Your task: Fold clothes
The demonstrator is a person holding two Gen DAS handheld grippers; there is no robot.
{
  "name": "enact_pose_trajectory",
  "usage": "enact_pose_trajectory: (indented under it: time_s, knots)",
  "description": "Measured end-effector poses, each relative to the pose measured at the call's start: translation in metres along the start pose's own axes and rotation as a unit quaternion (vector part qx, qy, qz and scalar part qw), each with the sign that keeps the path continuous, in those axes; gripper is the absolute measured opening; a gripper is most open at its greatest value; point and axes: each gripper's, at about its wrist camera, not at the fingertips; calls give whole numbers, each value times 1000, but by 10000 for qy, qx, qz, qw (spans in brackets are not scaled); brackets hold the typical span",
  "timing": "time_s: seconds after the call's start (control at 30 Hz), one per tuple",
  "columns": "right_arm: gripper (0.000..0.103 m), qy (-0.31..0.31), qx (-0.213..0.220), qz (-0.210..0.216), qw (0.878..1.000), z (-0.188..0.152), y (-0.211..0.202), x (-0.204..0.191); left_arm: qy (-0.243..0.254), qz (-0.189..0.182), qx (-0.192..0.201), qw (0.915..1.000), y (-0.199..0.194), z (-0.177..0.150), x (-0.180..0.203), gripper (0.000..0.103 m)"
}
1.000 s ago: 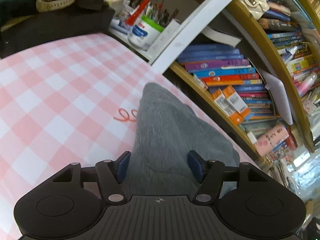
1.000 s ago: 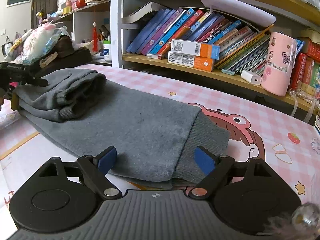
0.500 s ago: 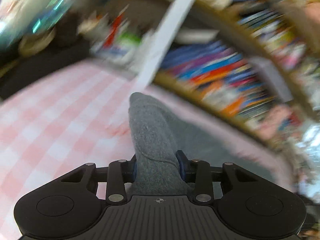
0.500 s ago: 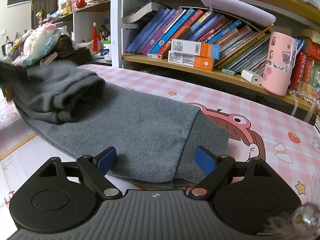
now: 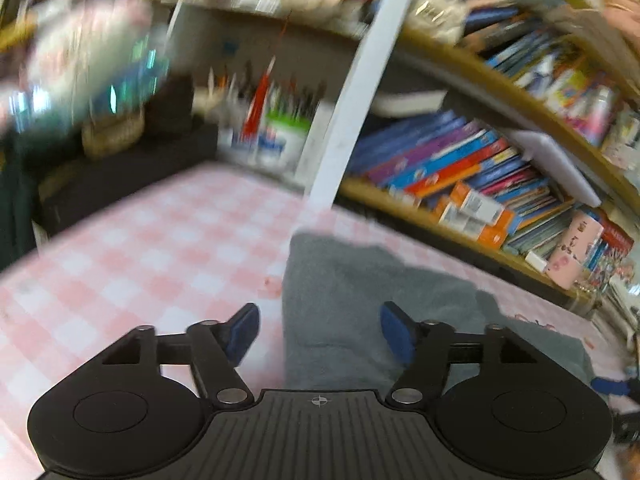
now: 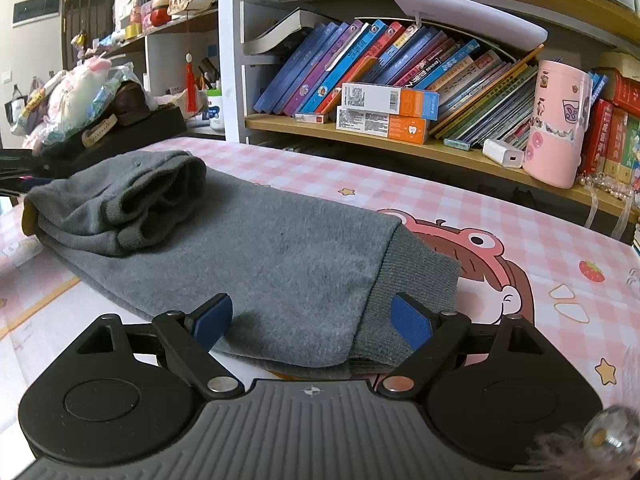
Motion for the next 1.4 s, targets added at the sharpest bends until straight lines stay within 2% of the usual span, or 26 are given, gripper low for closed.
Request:
enact_pose_trajectory:
  time_s: [0.1,0.2,0.33,0.47,0.6,0.67,0.8,1.13,1.4]
  knots:
    - [87,58,24,49,10000,1,-1,0,288,-156,259,9991,-20,-5,20,82]
    - [87,68,49,101,9999,1,-3,-1,610,-301,247,9974,-29,-12,44,85]
    - [88,35,114,176,9998,2,-8,-4,764,-665,104,9948,-31,-21,74,90]
    - [89,97,174,172,9997,4,-11,-2,1252,-963,119,9874,-36,-32,110,95]
    - [89,316,176,187,9992,5,-13,5,1901,-926,169,9773,-38,-46,140,98]
    - [89,395,170,216,9988,5,-13,7,2108,-885,73,9735,-35,-53,151,98]
    - [89,443,155,225,9986,5,-14,9,2297,-815,-38,9698,-33,-62,163,99]
    - [91,814,133,-23,9966,5,-19,26,2890,-762,27,9543,-33,-81,187,102]
    - [91,1648,68,-32,9863,2,-18,49,3171,-697,78,9458,-33,-88,196,103]
Point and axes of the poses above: each gripper's, at about its wrist camera, not at the fingertips, and y roughly the way its jaws point, x to its right, z to its top, and after that the axes turned 7 degrees about z, right-handed
